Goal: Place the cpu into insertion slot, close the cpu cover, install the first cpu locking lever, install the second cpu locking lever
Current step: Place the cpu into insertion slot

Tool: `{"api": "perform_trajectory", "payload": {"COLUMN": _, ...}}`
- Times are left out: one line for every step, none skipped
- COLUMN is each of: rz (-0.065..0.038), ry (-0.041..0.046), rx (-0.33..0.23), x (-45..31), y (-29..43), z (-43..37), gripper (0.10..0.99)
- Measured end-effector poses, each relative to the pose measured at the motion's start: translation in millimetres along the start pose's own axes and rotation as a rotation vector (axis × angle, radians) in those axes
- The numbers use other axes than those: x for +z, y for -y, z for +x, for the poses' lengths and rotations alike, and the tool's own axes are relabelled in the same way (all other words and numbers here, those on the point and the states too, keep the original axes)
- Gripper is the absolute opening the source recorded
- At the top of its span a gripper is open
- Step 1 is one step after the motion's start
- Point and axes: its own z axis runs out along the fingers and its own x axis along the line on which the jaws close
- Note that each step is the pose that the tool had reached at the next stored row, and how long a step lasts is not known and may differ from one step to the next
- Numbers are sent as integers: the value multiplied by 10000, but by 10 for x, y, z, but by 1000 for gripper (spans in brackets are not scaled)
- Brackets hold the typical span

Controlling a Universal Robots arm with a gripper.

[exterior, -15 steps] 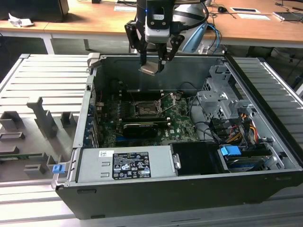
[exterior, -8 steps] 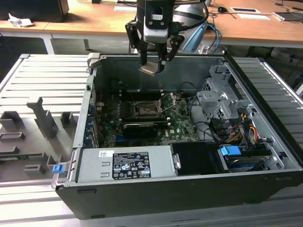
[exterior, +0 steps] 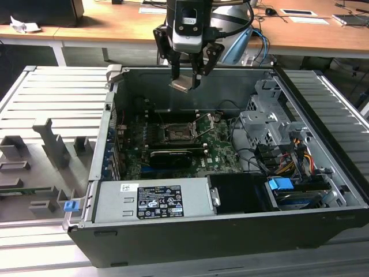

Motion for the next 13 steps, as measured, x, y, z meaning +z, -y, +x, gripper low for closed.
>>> {"api": "perform_trajectory", "payload": {"rz": -1, "ry": 3, "rx": 32, "x": 0, "y": 0, "z": 0, "gripper": 529}}
{"api": "perform_trajectory", "payload": {"rz": -1, "ry": 6, "rx": 67, "x": 0, "y": 0, "z": 0, "gripper": 529}}
{"api": "perform_trajectory", "payload": {"rz": -2, "ry": 8, "rx": 95, "x": 1, "y": 0, "z": 0, "gripper": 529}}
{"api": "perform_trajectory", "payload": {"rz": -2, "ry": 11, "rx": 125, "x": 1, "y": 0, "z": 0, "gripper": 529}}
{"api": "perform_trajectory", "payload": {"rz": -3, "ry": 14, "rx": 151, "x": 1, "y": 0, "z": 0, "gripper": 529}}
{"api": "perform_trajectory", "payload": {"rz": -4, "ry": 17, "rx": 192, "x": 1, "y": 0, "z": 0, "gripper": 529}}
{"api": "perform_trajectory", "payload": {"rz": -5, "ry": 20, "rx": 219, "x": 1, "y": 0, "z": 0, "gripper": 529}}
{"api": "perform_trajectory", "payload": {"rz": -5, "ry": 24, "rx": 262, "x": 1, "y": 0, "z": 0, "gripper": 529}}
{"api": "perform_trajectory", "payload": {"rz": -6, "ry": 26, "rx": 288, "x": 2, "y": 0, "z": 0, "gripper": 529}}
{"api": "perform_trajectory", "payload": {"rz": -7, "ry": 30, "rx": 336, "x": 2, "y": 0, "z": 0, "gripper": 529}}
{"api": "perform_trajectory", "payload": {"rz": -8, "ry": 34, "rx": 370, "x": 2, "y": 0, "z": 0, "gripper": 529}}
{"api": "perform_trajectory", "payload": {"rz": -8, "ry": 36, "rx": 396, "x": 2, "y": 0, "z": 0, "gripper": 529}}
{"api": "perform_trajectory", "payload": {"rz": -9, "ry": 39, "rx": 428, "x": 2, "y": 0, "z": 0, "gripper": 529}}
